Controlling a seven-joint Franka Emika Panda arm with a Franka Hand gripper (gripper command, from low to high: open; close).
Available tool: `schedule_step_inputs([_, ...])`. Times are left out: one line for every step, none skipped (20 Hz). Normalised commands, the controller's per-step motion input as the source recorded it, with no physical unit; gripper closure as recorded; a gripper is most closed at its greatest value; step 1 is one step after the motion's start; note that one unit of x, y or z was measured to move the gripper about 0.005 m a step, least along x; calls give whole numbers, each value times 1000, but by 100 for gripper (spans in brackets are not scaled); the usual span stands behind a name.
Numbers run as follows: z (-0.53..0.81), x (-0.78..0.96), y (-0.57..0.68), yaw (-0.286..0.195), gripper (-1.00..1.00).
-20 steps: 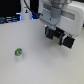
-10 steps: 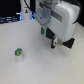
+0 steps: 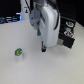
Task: Open the kcup holder, insert the kcup into the holder, and close the kcup holder
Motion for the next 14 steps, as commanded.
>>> schedule_step_inputs([-21, -356, -524, -240, -100])
schedule_step_inputs([-45, -351, -528, -237, -100])
schedule_step_inputs([-88, -291, -535, -240, -100])
schedule_step_inputs([-99, -296, -541, -239, -100])
schedule_step_inputs([-124, -315, -546, -236, -100])
schedule_step_inputs([-127, -310, -546, -234, -100])
schedule_step_inputs([-162, -301, -548, -235, -100])
schedule_step_inputs([-189, -314, -546, -237, -100])
schedule_step_inputs([-205, -328, -550, -239, -100])
schedule_step_inputs([-219, -328, -551, -241, -100])
schedule_step_inputs([-226, -334, -552, -242, -100])
schedule_step_inputs([-234, -337, -549, -243, -100])
schedule_step_inputs([-264, -343, -553, -242, -100])
schedule_step_inputs([-303, -309, -556, -246, -100])
